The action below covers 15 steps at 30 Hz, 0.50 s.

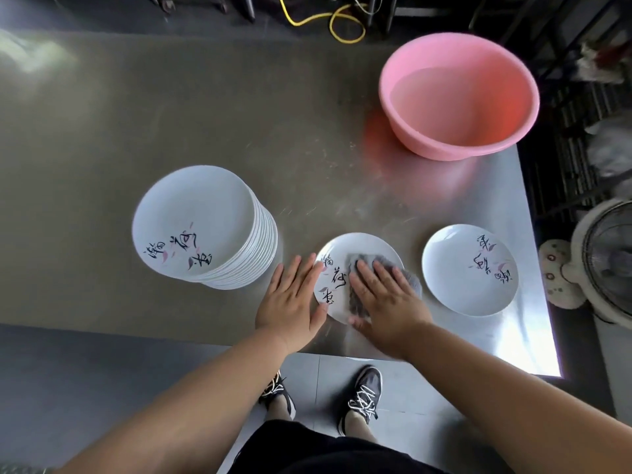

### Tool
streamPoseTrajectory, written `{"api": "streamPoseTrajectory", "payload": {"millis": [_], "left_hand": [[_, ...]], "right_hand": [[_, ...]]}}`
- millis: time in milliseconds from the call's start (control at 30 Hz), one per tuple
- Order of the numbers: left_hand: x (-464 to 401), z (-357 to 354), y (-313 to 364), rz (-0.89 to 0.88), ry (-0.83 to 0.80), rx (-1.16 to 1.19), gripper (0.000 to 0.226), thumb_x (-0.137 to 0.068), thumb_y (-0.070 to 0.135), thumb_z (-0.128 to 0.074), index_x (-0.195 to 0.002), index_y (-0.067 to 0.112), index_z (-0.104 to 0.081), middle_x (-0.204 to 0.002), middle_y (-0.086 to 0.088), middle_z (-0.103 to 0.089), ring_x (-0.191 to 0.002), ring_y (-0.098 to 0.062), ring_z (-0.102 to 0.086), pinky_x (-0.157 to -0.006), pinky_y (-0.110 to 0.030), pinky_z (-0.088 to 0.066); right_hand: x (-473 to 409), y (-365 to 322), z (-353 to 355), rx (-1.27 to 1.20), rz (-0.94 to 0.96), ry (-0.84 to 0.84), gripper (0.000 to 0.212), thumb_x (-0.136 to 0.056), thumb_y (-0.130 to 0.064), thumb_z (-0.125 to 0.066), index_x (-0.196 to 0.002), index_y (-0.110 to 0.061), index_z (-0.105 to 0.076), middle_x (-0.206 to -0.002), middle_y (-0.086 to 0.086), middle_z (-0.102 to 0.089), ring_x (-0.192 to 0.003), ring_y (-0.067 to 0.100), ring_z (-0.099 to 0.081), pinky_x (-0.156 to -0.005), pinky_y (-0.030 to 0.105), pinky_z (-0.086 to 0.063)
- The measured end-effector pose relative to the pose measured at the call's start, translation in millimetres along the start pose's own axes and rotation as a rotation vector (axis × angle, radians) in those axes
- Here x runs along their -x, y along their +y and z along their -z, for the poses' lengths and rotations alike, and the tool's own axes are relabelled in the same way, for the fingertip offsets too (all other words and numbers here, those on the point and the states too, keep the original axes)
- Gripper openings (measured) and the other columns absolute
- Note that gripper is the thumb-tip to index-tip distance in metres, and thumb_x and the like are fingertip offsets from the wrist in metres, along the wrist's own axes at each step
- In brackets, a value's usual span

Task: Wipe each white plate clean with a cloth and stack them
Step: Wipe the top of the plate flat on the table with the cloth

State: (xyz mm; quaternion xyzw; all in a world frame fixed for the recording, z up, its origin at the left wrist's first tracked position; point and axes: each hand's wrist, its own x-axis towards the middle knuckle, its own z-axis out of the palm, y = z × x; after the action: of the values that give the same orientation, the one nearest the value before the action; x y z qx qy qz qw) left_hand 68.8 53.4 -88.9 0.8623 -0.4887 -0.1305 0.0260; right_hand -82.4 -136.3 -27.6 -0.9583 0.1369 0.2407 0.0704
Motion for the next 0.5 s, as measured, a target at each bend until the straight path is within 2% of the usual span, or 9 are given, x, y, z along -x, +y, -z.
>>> {"api": "streamPoseTrajectory", "payload": {"millis": [67, 167, 200, 267, 300, 333, 400, 500], "left_hand": [[0, -1, 0, 0.002, 0.001, -0.007, 0.078, -0.103, 0.057, -0.028, -0.169, 0.023, -0.006, -0.177, 0.005, -0.001, -0.163, -0.022, 0.003, -0.131, -0.052, -0.009], [0, -1, 1, 0.013, 0.001, -0.003, 0.081, -0.102, 0.063, -0.027, -0.169, 0.025, -0.002, -0.177, 0.005, 0.000, -0.163, -0.021, 0.004, -0.131, -0.051, -0.006], [0, 0, 1, 0.013, 0.000, -0.003, 0.081, -0.102, 0.064, -0.027, -0.169, 0.025, -0.002, -0.177, 0.005, 0.000, -0.163, -0.020, 0.004, -0.131, -0.051, -0.005], [0, 0, 1, 0.010, -0.002, -0.012, 0.081, -0.102, 0.064, -0.026, -0.169, 0.024, -0.002, -0.177, 0.005, 0.002, -0.163, -0.020, 0.006, -0.131, -0.051, -0.006], [0, 1, 1, 0.012, -0.002, -0.013, 0.081, -0.102, 0.064, -0.025, -0.169, 0.024, -0.003, -0.177, 0.005, 0.002, -0.163, -0.020, 0.006, -0.131, -0.051, -0.005], [0, 2, 1, 0.017, -0.005, -0.009, 0.081, -0.102, 0.063, -0.025, -0.169, 0.023, -0.003, -0.177, 0.004, 0.002, -0.163, -0.020, 0.006, -0.131, -0.051, -0.005], [1, 3, 2, 0.021, -0.015, -0.011, 0.080, -0.103, 0.063, -0.023, -0.169, 0.022, -0.003, -0.177, 0.004, 0.001, -0.163, -0.020, 0.005, -0.131, -0.050, -0.004], [2, 2, 3, 0.026, -0.015, -0.003, 0.079, -0.103, 0.062, -0.023, -0.169, 0.023, -0.001, -0.177, 0.004, 0.003, -0.163, -0.018, 0.007, -0.131, -0.049, -0.002]], "right_hand": [[-9, 3, 3, 0.008, -0.085, -0.001, 0.090, -0.097, -0.075, -0.013, -0.166, -0.024, 0.014, -0.172, -0.002, 0.024, -0.160, 0.024, 0.020, -0.129, 0.047, 0.015], [16, -10, -6, -0.031, -0.021, -0.037, 0.098, -0.091, -0.080, -0.007, -0.166, -0.019, 0.010, -0.172, 0.003, 0.022, -0.160, 0.029, 0.019, -0.129, 0.049, 0.012], [29, -15, -12, -0.019, 0.031, -0.036, 0.099, -0.091, -0.081, -0.010, -0.167, -0.018, 0.001, -0.173, 0.005, 0.014, -0.161, 0.031, 0.013, -0.129, 0.049, 0.009], [47, -19, -16, -0.007, 0.080, -0.048, 0.095, -0.094, -0.078, -0.022, -0.164, -0.015, -0.027, -0.173, 0.009, -0.015, -0.160, 0.033, -0.015, -0.126, 0.049, -0.006], [46, -15, -15, 0.010, 0.078, -0.025, 0.092, -0.094, -0.077, -0.024, -0.163, -0.016, -0.031, -0.171, 0.008, -0.021, -0.159, 0.031, -0.021, -0.125, 0.048, -0.008], [40, -8, -13, 0.021, 0.063, -0.029, 0.092, -0.095, -0.077, -0.020, -0.165, -0.018, -0.023, -0.173, 0.006, -0.015, -0.160, 0.029, -0.014, -0.127, 0.048, -0.003], [23, 6, -8, 0.026, -0.019, -0.005, 0.092, -0.095, -0.077, -0.012, -0.167, -0.021, 0.002, -0.175, 0.001, 0.011, -0.161, 0.026, 0.012, -0.129, 0.048, 0.013], [7, 14, -3, 0.020, -0.140, -0.011, 0.091, -0.098, -0.074, -0.014, -0.167, -0.020, 0.010, -0.174, 0.001, 0.019, -0.159, 0.027, 0.024, -0.127, 0.051, 0.016]]}}
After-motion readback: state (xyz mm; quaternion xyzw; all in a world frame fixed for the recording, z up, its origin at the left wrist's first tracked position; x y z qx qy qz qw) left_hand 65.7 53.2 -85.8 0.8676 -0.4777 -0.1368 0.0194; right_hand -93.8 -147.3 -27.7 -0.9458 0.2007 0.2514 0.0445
